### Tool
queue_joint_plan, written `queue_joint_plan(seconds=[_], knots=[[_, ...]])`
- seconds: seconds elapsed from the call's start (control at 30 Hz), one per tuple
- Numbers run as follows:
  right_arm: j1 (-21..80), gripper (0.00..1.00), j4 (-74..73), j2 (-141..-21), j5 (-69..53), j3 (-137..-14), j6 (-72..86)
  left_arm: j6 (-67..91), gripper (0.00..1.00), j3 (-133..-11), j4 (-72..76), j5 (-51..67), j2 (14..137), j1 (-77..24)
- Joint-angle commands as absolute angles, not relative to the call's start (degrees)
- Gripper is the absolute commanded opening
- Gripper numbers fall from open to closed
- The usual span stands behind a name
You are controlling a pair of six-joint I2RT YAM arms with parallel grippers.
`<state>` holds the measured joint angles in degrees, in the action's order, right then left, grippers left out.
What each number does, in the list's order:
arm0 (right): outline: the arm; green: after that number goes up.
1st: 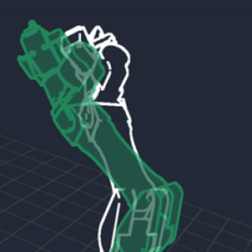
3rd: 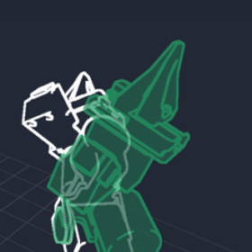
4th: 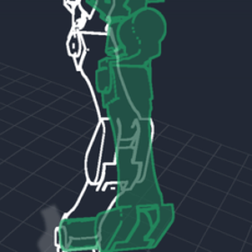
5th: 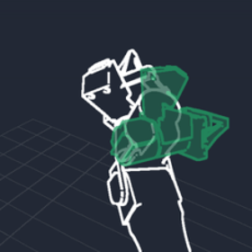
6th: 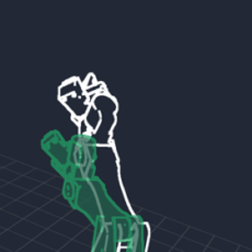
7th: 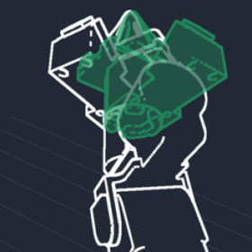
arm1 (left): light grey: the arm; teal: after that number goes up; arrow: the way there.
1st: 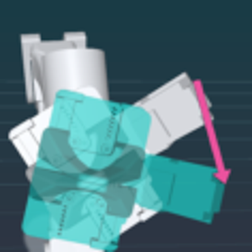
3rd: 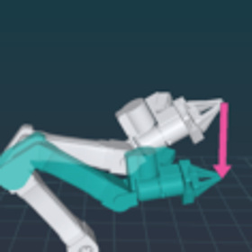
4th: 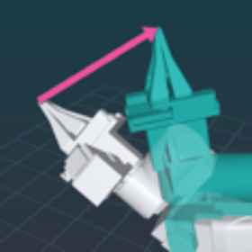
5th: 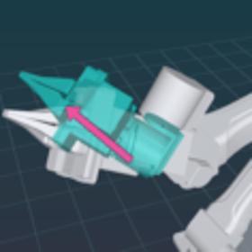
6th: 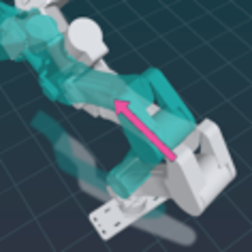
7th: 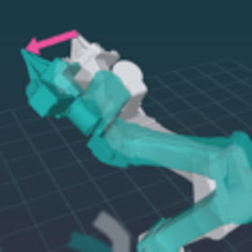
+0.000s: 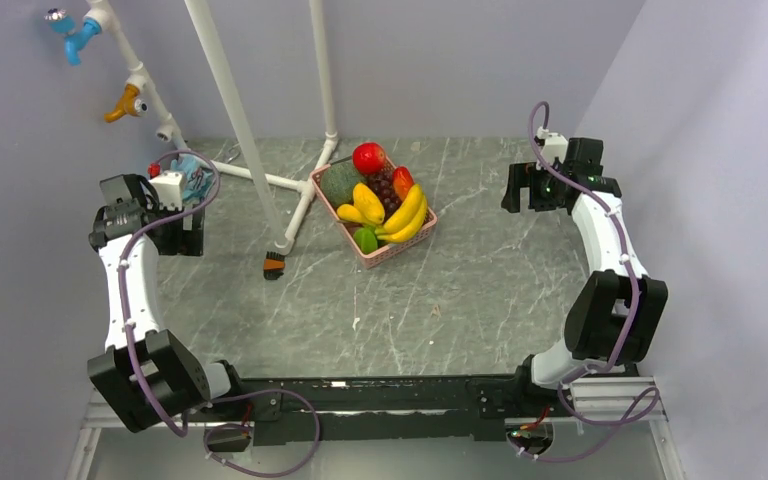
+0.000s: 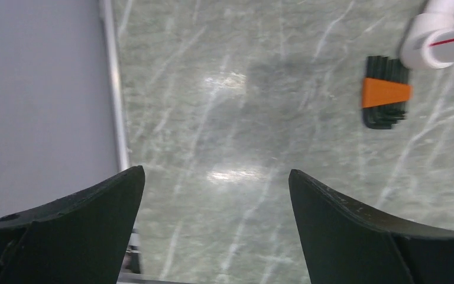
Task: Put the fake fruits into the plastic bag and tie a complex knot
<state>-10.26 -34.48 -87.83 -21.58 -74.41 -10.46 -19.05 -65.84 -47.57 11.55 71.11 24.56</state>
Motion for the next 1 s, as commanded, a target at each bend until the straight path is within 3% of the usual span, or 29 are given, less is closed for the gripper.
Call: queue_joint_plan(seconds=[0.0,0.3,0.67,0.97], knots=[[-10.2,1.00,-36.9,-89.0,-23.5,-79.5,-12.8,-30.5,0.99,-66.4,-41.5,4.2,74.2,24.4],[-10.2,1.00,-41.4,-94.2,-22.0,-88.7,-15.8,-49.5,0.99,-74.6,-26.9,-4.1,90.0,22.8],[-10.3,1.00,-43.7,-99.0,-20.0,-94.9,-15.7,-66.7,0.99,-76.7,-7.0,5.3,104.9,21.9],[-10.9,1.00,-45.9,-99.9,-18.3,-95.6,-17.1,-72.0,0.98,-92.7,-7.9,4.7,120.6,21.3]])
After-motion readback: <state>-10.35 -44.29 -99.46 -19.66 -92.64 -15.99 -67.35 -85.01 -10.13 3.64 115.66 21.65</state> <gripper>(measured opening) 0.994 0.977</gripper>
